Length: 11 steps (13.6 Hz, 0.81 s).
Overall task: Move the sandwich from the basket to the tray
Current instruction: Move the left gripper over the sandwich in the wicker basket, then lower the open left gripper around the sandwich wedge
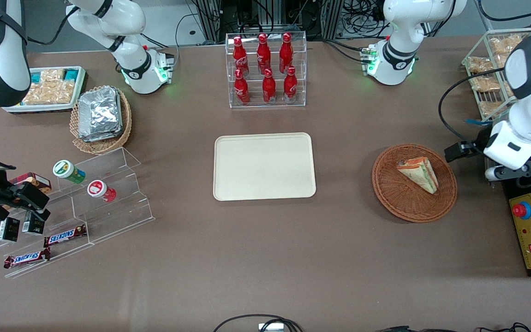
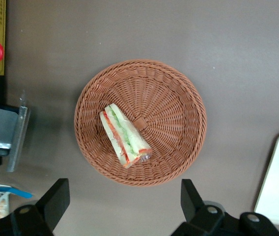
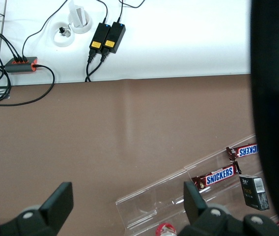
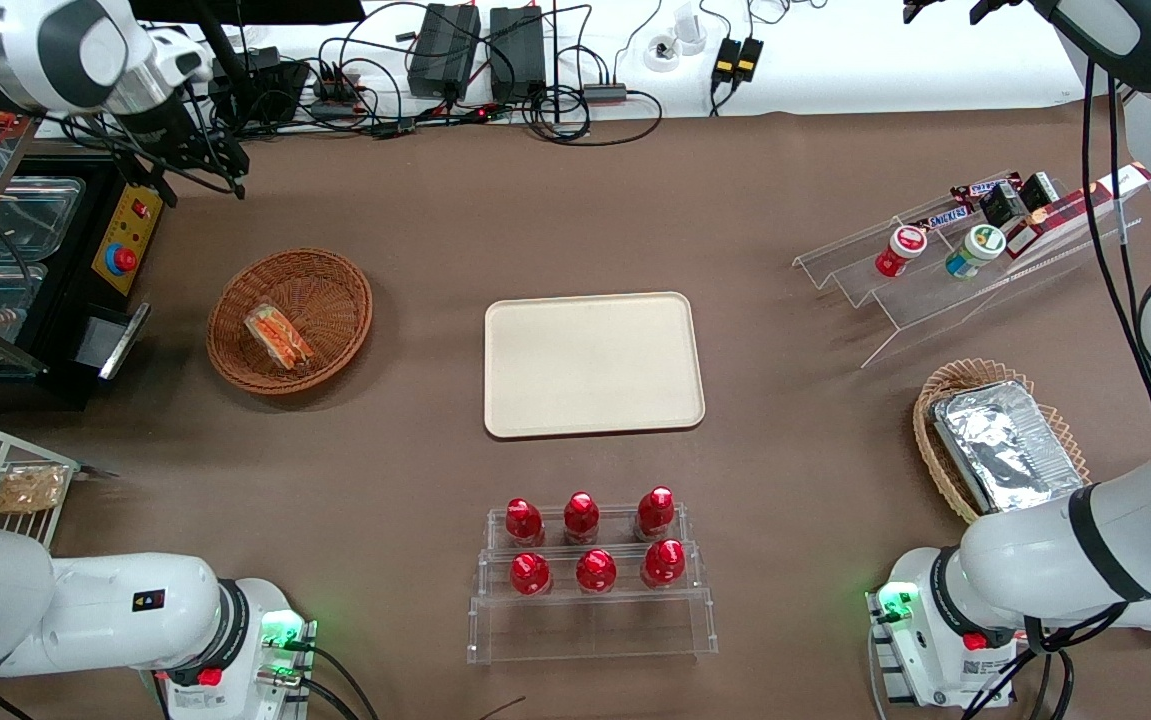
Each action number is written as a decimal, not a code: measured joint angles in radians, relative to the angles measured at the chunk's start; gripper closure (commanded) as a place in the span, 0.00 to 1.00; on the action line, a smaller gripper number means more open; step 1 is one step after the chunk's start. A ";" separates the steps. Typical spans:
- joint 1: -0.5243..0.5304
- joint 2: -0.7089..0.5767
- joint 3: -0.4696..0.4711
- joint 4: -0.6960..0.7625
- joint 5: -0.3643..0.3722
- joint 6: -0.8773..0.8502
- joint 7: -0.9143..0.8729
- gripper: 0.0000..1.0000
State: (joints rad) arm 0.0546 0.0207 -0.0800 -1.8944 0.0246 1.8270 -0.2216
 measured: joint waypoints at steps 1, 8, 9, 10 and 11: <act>0.000 -0.006 0.000 -0.040 0.000 0.037 -0.030 0.00; 0.000 -0.055 0.000 -0.290 0.000 0.282 -0.193 0.00; 0.000 -0.055 0.000 -0.299 0.000 0.292 -0.212 0.00; 0.001 -0.055 0.000 -0.309 0.000 0.306 -0.228 0.00; 0.003 -0.054 0.001 -0.322 0.000 0.331 -0.242 0.00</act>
State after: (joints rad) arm 0.0578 -0.0338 -0.0795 -2.2163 0.0246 2.1581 -0.4640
